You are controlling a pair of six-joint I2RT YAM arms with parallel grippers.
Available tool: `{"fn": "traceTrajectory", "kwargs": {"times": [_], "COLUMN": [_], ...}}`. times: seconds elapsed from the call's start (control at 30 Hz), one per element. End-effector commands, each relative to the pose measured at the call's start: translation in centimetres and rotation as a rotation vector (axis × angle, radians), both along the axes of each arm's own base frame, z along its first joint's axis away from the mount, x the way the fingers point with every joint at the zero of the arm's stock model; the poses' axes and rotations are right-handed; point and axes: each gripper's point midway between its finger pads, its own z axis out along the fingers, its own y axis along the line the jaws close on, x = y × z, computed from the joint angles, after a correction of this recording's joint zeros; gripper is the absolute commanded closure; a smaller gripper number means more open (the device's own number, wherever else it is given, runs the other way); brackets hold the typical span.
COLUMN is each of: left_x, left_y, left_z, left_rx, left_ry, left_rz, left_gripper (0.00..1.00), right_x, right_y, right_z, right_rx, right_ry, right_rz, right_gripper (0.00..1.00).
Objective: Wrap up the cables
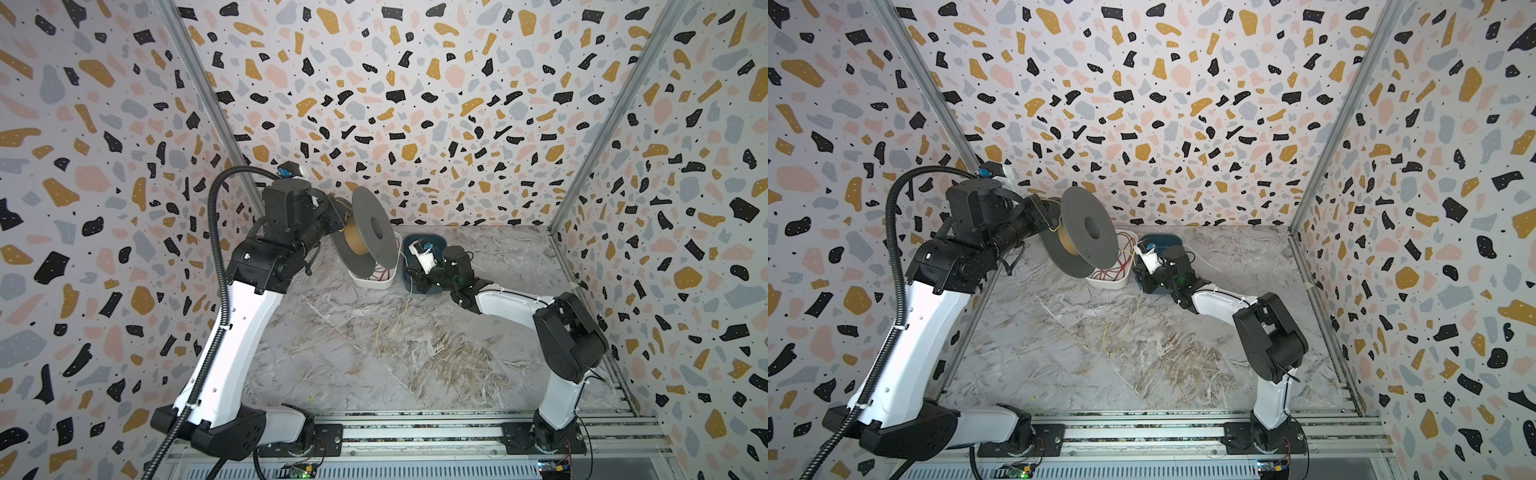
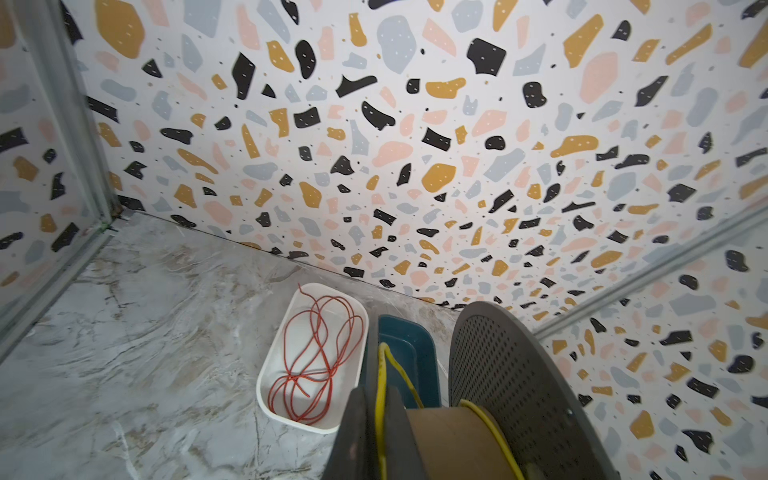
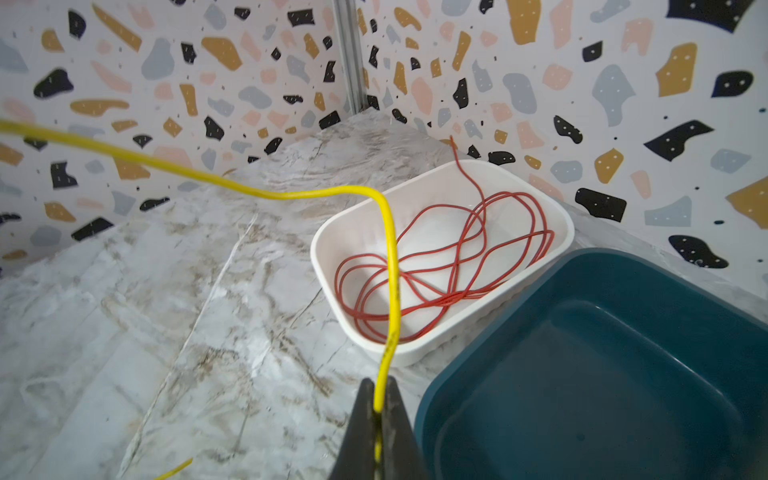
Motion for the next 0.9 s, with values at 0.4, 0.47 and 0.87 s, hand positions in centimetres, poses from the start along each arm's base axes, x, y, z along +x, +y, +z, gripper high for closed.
{"fn": "traceTrajectory", "kwargs": {"times": [0.4,0.47,0.87], "left_x": [4.1,4.4,5.7], "left_y": [6.5,6.5,2.7], "left_z": [-1.5,-2.3,-6.7], "left_rx": [0.206,0.233,0.394], "left_ry": [-0.066,-0.048,0.073], "left_rz": [0.429,0.429,0.265], "left_gripper": [1.0,1.0,1.0], "right_x": [-7.9,-8.3,-11.4], "right_y": [-1.2,-1.5,-2.5], "right_z": [11.6,13.5,23.8], "right_rx": [-0.215,-0.196,-0.033], "right_ry": [-0.47,-0.496,-0.651], "right_rz": [-0.032,-0.039,-0.031], "right_gripper": [1.0,1.0,1.0]}}
